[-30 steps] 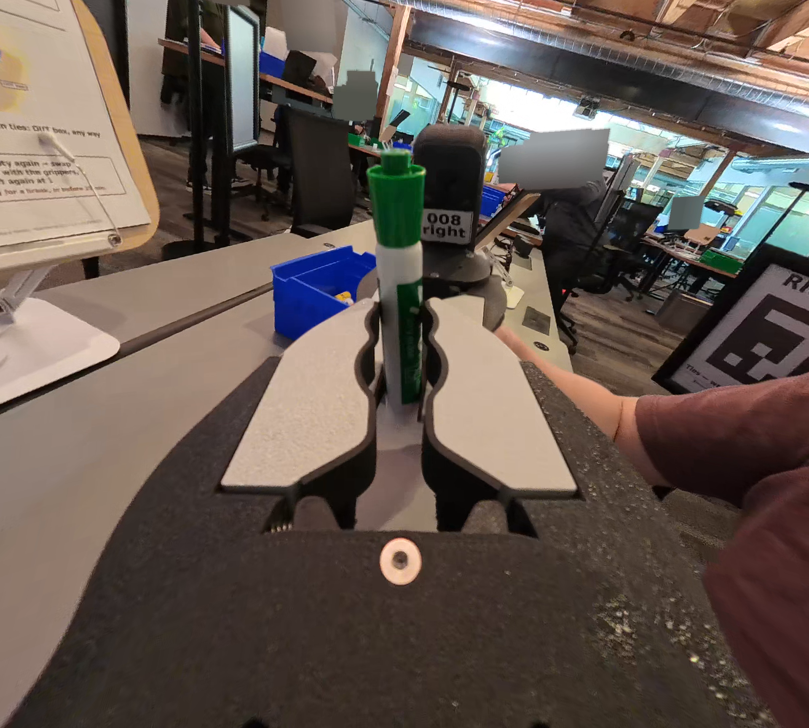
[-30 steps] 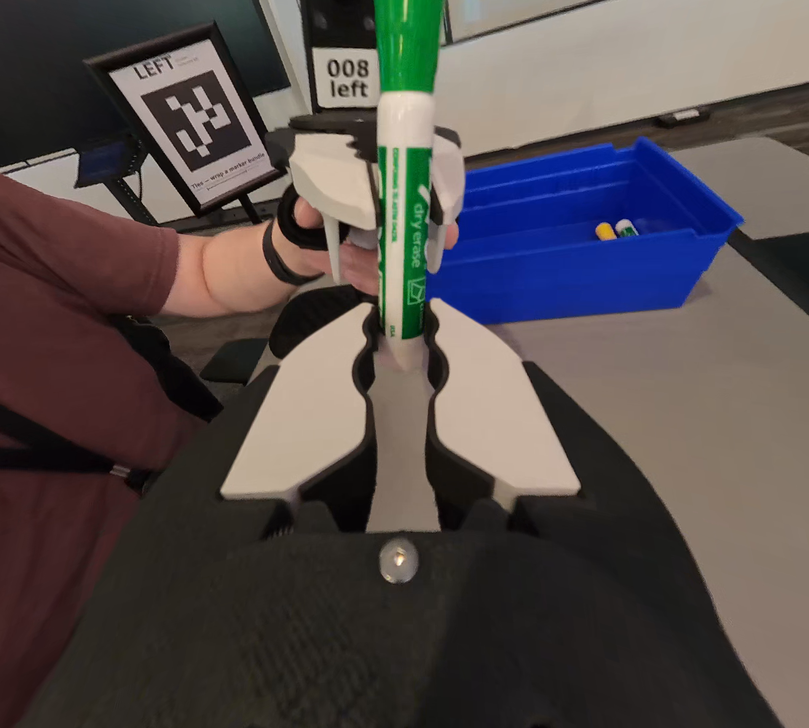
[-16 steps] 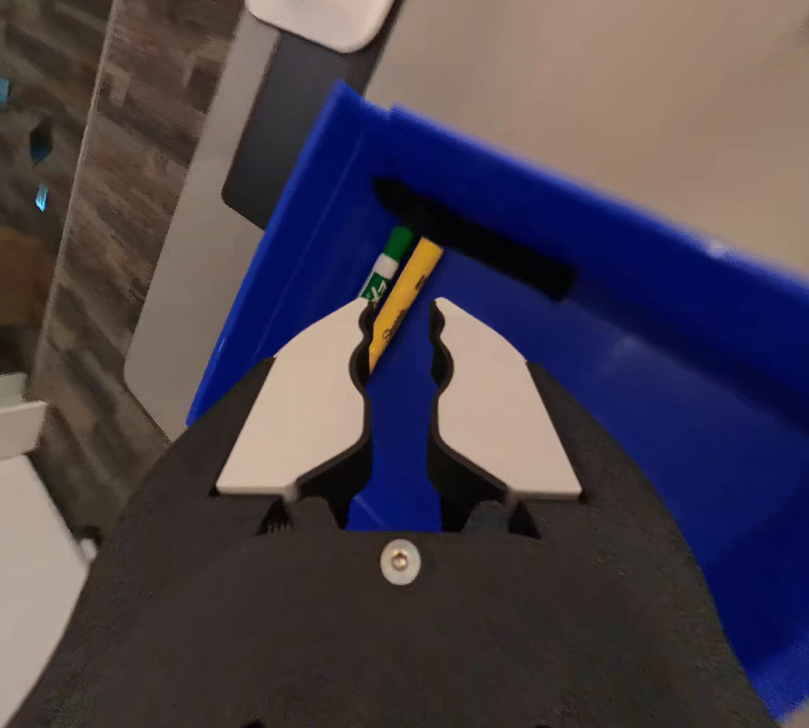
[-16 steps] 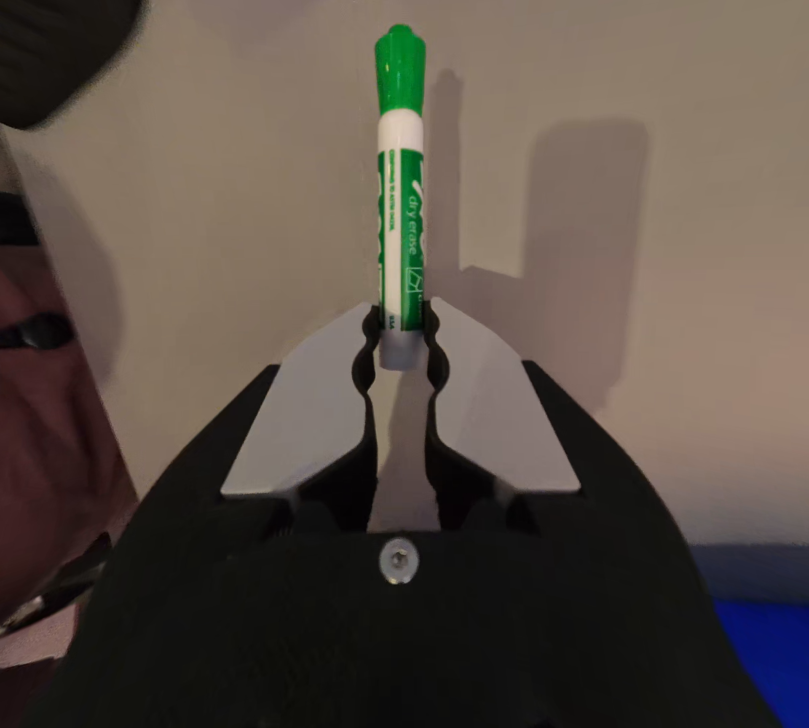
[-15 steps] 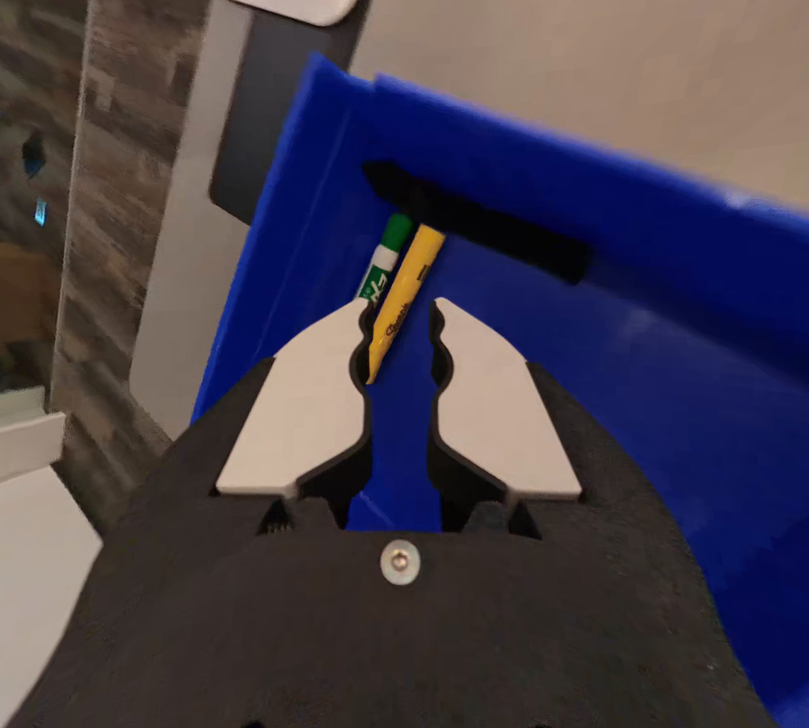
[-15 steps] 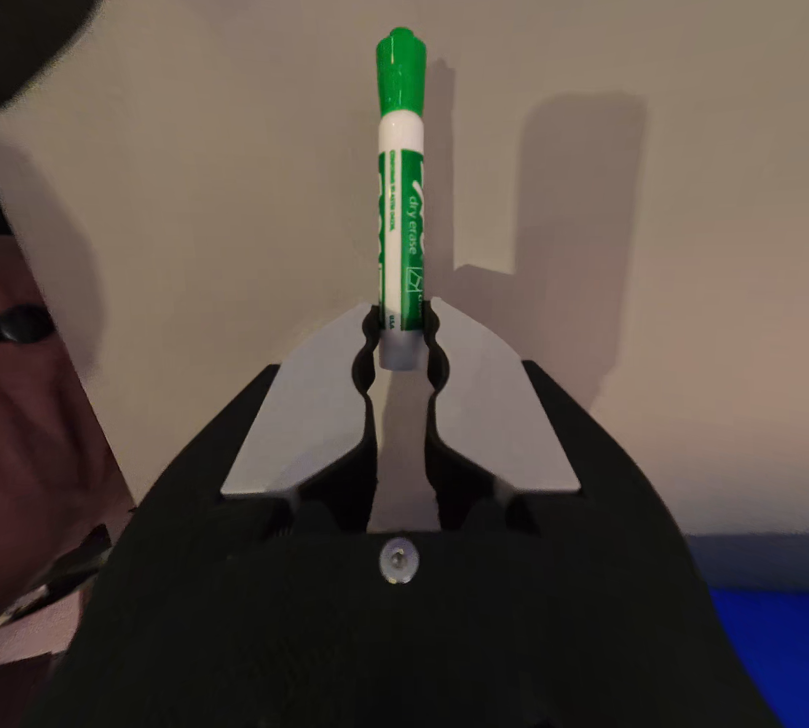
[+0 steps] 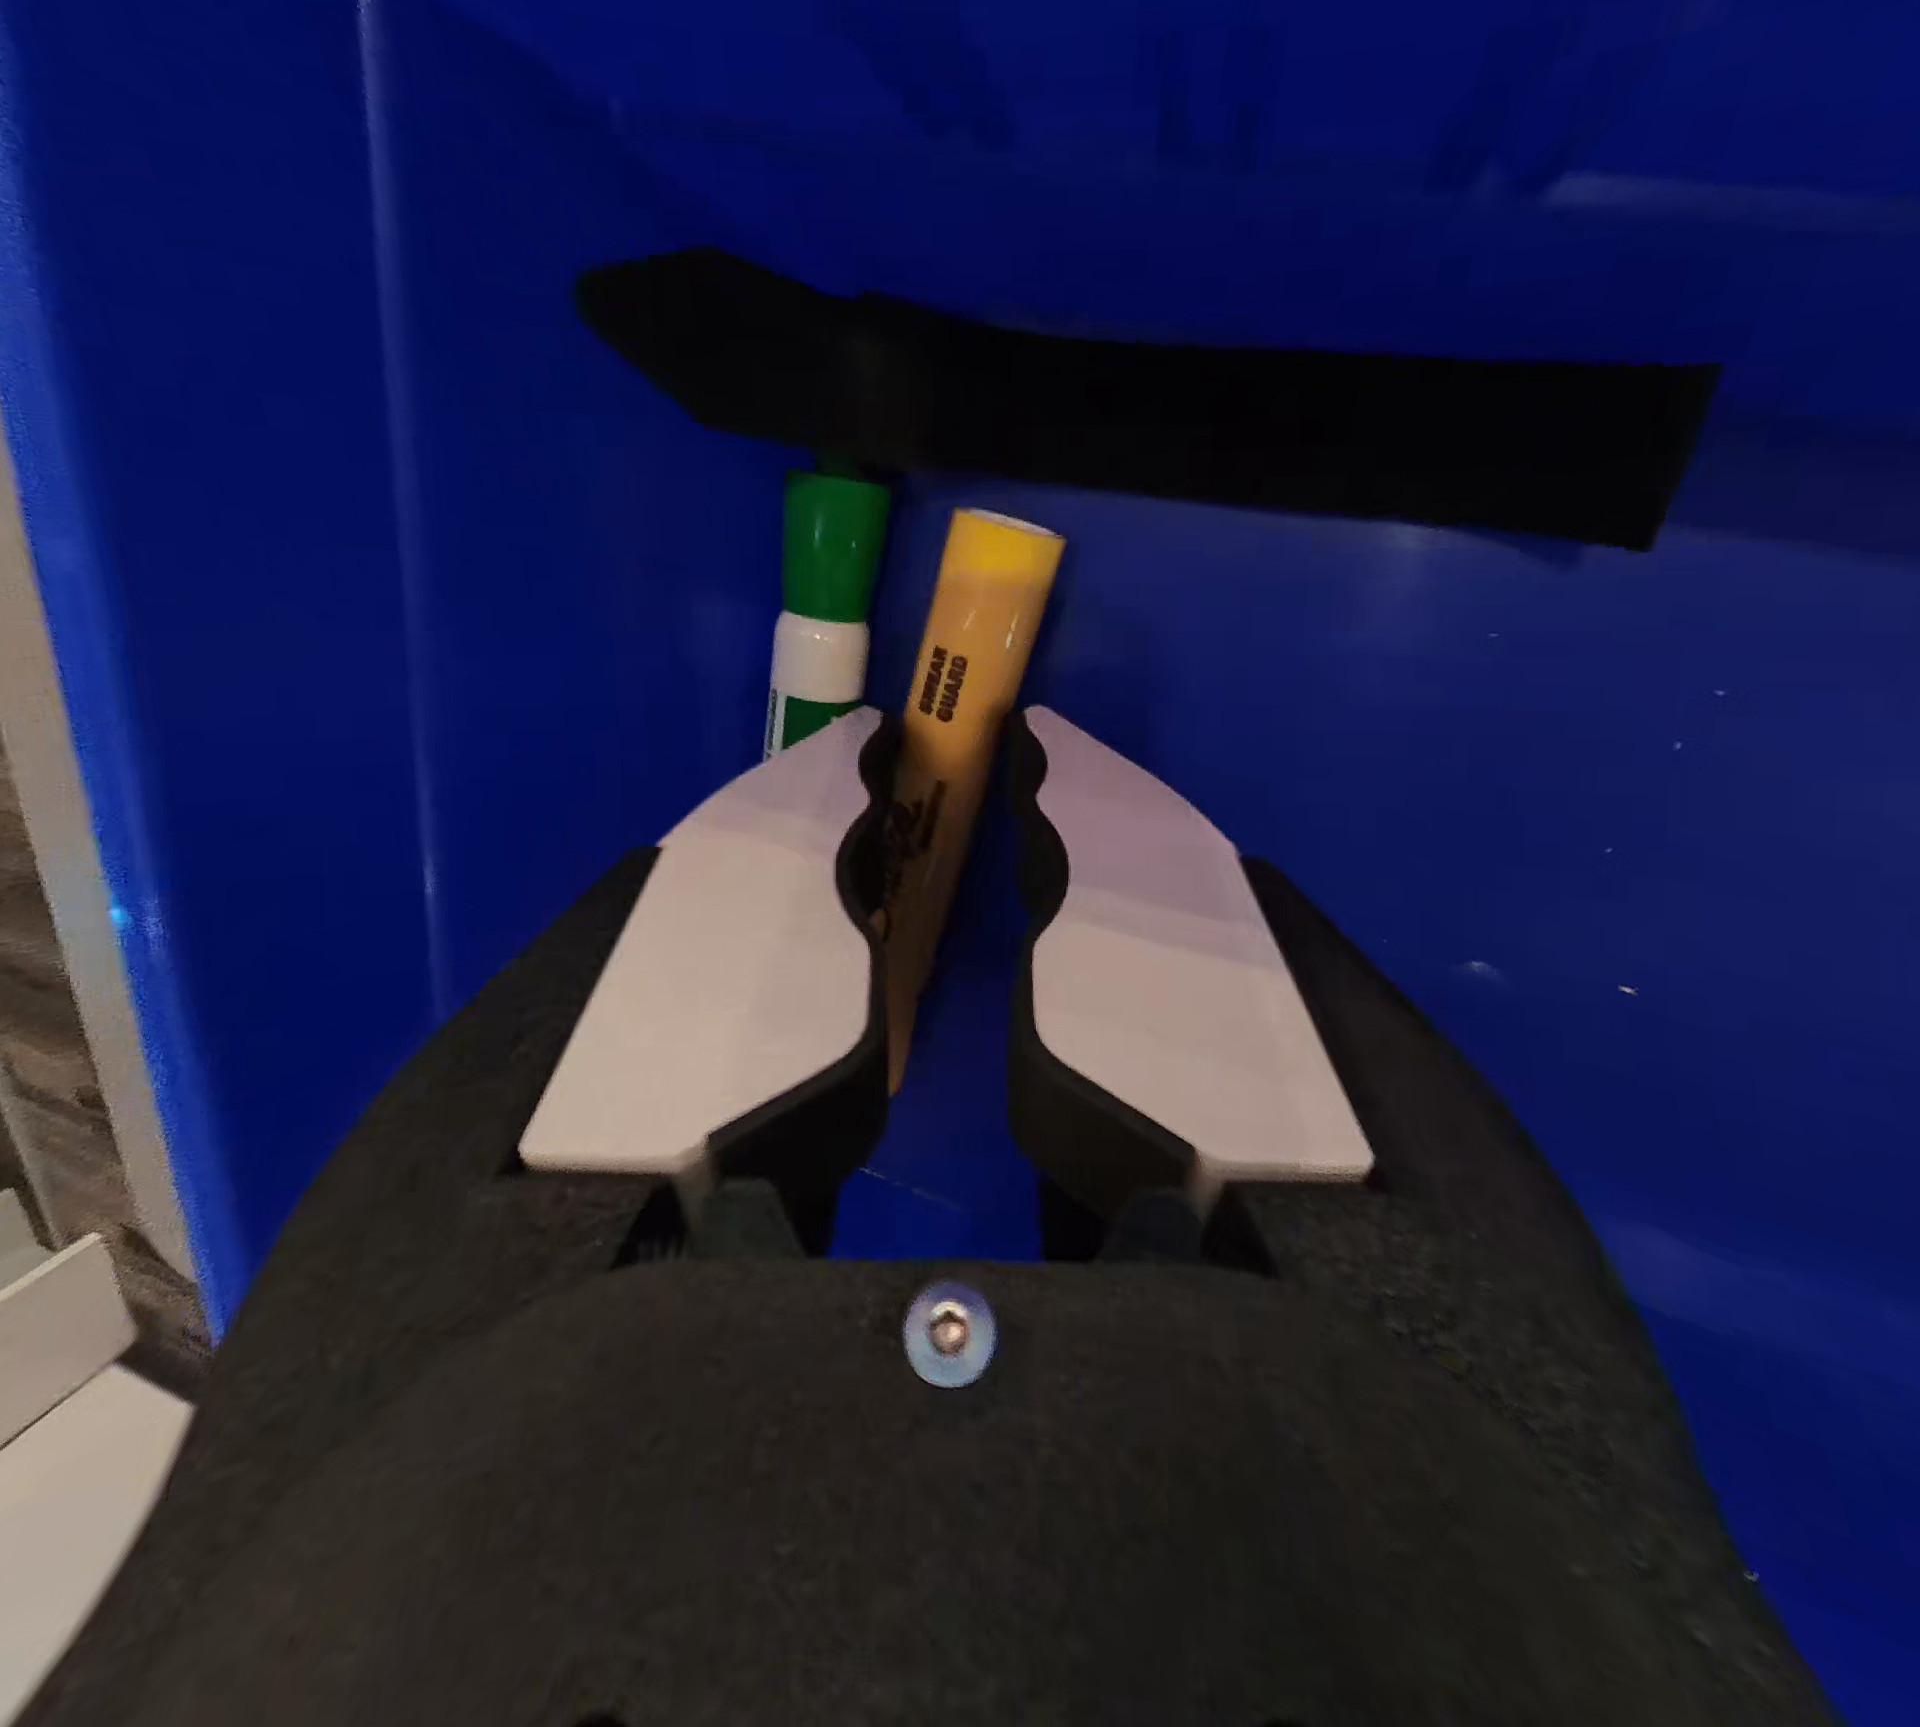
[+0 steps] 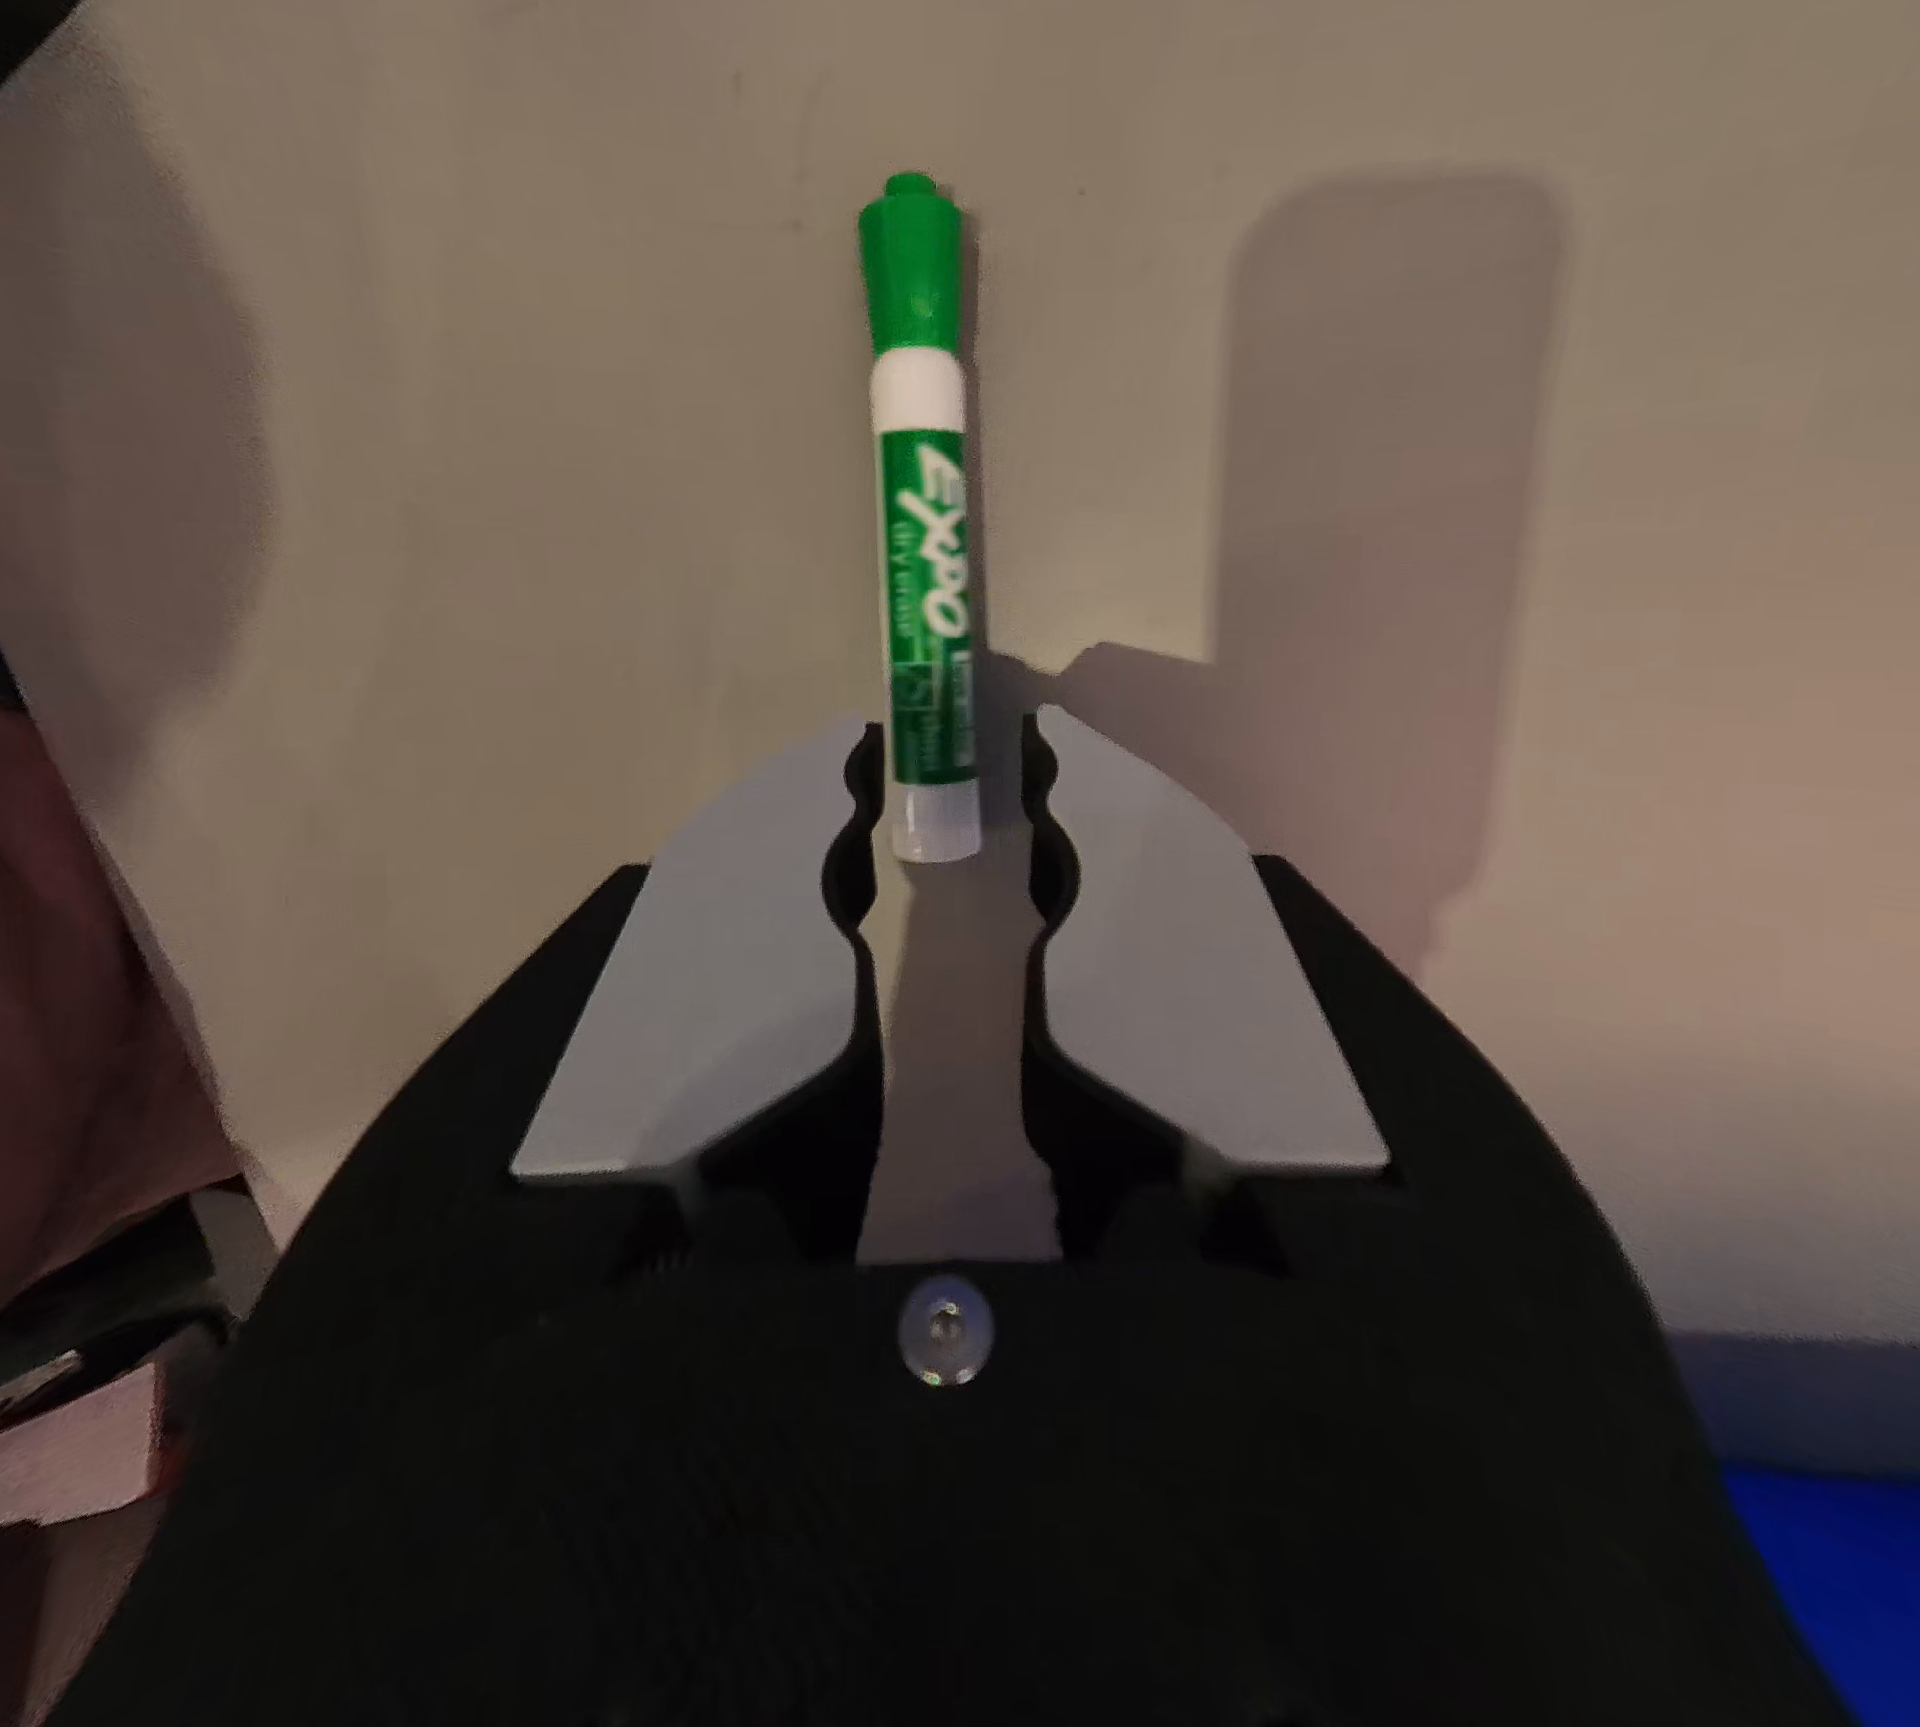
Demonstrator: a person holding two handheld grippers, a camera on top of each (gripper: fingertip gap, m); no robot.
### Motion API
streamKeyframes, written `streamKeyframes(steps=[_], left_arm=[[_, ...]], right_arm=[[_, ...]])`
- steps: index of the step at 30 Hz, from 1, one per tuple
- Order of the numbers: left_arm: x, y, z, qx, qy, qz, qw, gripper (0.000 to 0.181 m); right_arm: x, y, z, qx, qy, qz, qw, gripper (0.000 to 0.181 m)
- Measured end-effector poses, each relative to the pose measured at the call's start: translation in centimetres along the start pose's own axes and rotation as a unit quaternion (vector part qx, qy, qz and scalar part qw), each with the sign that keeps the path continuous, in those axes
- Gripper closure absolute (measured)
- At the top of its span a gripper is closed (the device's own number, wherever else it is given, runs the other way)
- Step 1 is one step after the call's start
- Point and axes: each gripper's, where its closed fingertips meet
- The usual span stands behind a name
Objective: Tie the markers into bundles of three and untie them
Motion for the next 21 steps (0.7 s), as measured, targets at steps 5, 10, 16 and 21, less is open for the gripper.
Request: streamKeyframes(steps=[5, 10, 16, 21], left_arm=[[0.2, 0.4, -0.2, 0.02, -0.013, -0.002, 1.0, 0.161], [2.3, 1.6, -0.7, 0.064, -0.017, -0.002, 0.998, 0.162], [10.2, 2.4, 1.9, 0.056, 0.017, 0.069, 0.996, 0.162], [17.4, 8.2, 11.9, -0.031, 0.071, 0.094, 0.992, 0.163]], right_arm=[[-1.1, -0.4, 0.0, 0.0, -0.008, 0.022, 1.0, 0.151], [-1.2, -1.0, 0.1, -0.009, -0.022, 0.028, 0.999, 0.155], [-0.9, -1.1, 0.3, 0.008, -0.025, 0.004, 1.0, 0.153], [2.0, -1.3, 1.6, -0.014, 0.041, 0.02, 0.999, 0.153]])
Point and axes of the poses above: each gripper's, where its closed fingertips meet, x back along the fingers, z out of its top, y = z × x across the jaws, and after that the axes turned 1 degree about x, right-handed
